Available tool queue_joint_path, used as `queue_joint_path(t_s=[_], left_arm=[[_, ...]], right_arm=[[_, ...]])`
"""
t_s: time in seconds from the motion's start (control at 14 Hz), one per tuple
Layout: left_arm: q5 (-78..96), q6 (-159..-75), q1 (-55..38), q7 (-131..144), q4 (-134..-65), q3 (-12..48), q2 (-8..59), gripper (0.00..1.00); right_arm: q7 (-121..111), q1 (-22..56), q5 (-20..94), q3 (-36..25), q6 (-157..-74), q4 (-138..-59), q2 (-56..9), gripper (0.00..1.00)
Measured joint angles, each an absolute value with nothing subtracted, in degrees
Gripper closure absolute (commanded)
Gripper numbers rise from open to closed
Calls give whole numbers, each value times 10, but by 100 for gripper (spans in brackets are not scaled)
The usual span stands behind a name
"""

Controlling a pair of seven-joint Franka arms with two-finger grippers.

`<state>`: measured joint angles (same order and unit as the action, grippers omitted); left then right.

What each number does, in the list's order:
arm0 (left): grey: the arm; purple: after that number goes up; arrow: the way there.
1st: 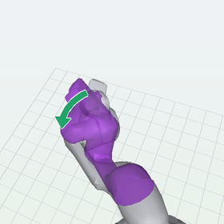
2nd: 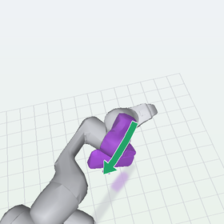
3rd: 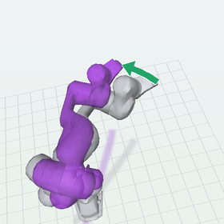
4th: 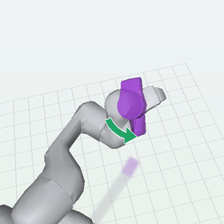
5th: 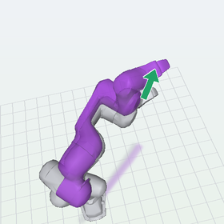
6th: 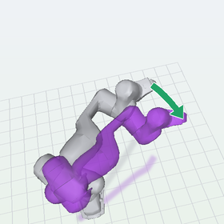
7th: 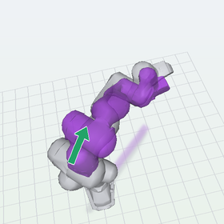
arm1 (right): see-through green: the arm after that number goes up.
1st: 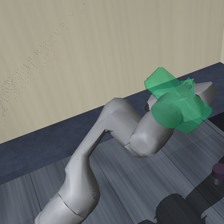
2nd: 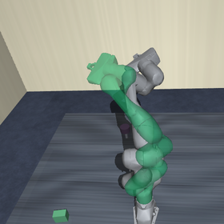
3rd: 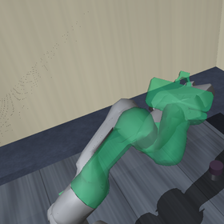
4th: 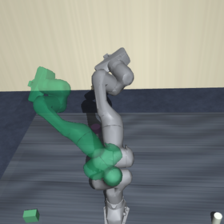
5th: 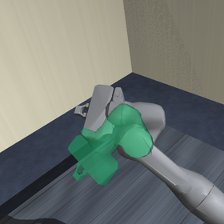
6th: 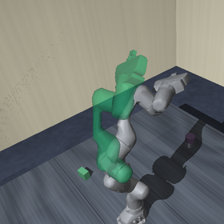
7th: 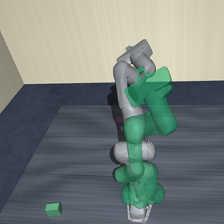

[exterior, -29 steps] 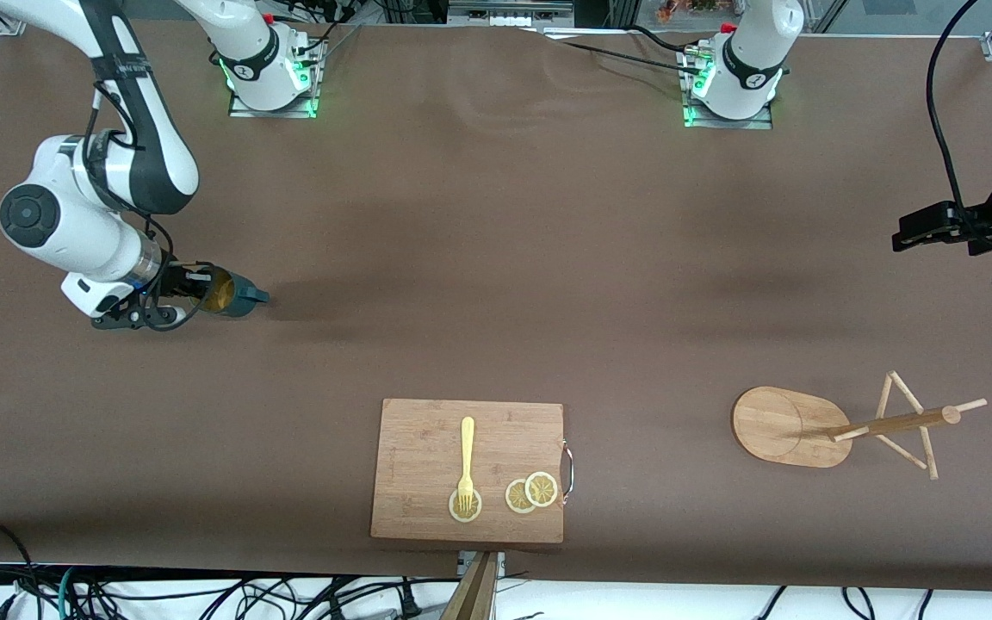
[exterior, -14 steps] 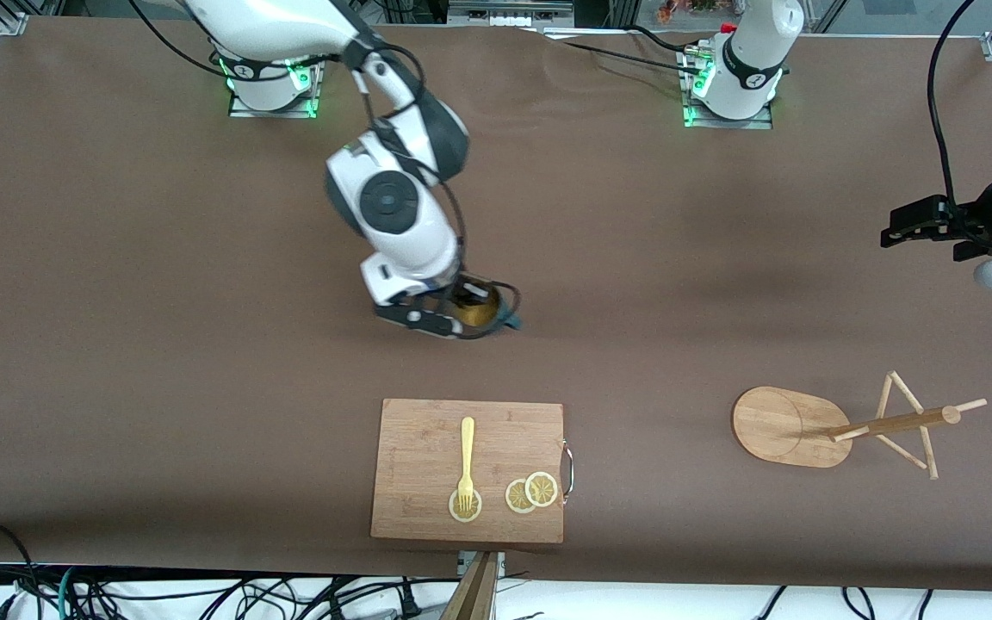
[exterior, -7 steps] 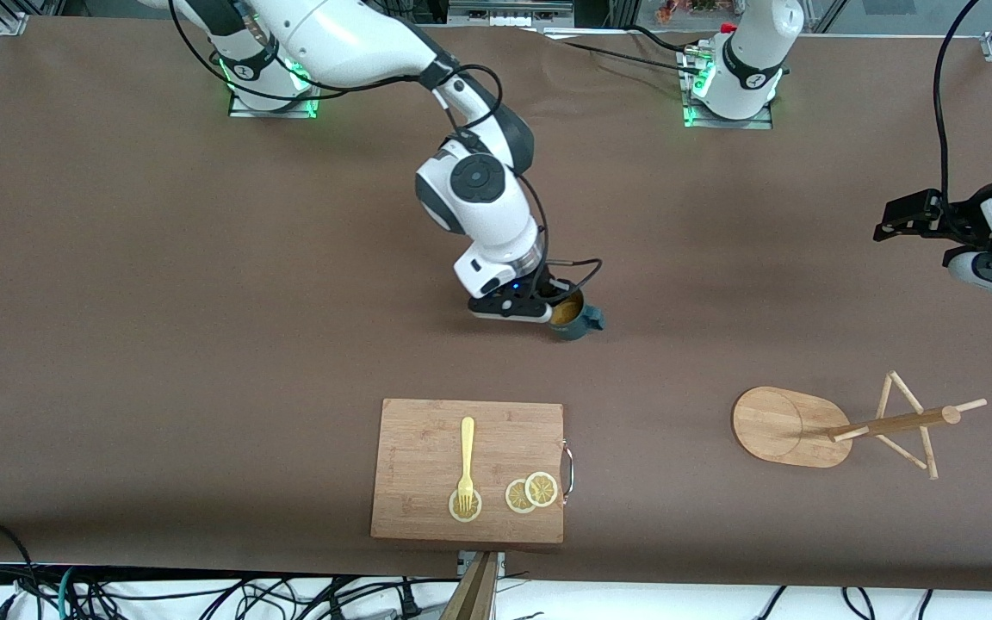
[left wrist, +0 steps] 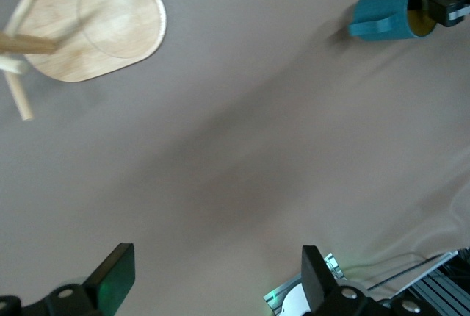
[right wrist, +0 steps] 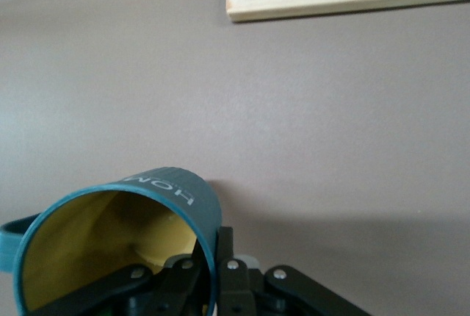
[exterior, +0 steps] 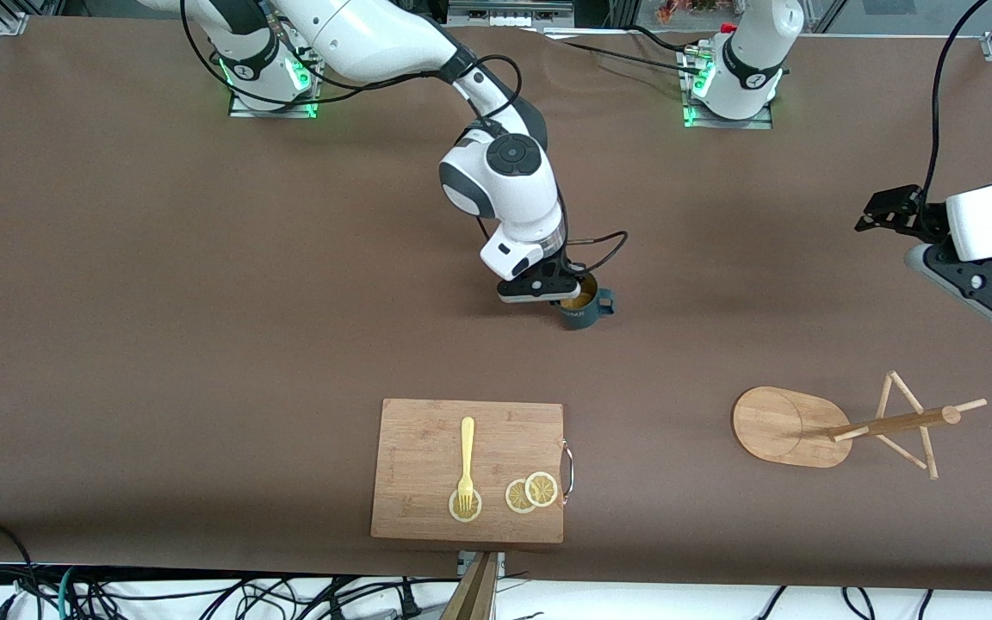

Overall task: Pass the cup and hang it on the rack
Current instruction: 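Set down the mug, open the right gripper while the left gripper approaches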

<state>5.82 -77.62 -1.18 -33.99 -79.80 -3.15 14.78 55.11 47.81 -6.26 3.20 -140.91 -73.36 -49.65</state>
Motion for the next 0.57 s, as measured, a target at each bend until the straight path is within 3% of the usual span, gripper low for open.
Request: queue_joint_path(t_s=[0.14, 0.29, 0.36, 0.57], left_arm=[[73, -776, -14, -357, -814, -29, 148, 0], [80, -776, -18, -365, -831, -20, 148, 0], [80, -777, -18, -366, -837, -12, 149, 0], [80, -785, -20, -366, -854, 10, 149, 0]], right_arm=[[551, 480, -64, 30, -1408, -735, -504, 95], [551, 480, -64, 28, -1408, -735, -509, 66], [551, 480, -64, 27, -1408, -735, -509, 1], [551, 480, -64, 27, -1407, -735, -509, 0]])
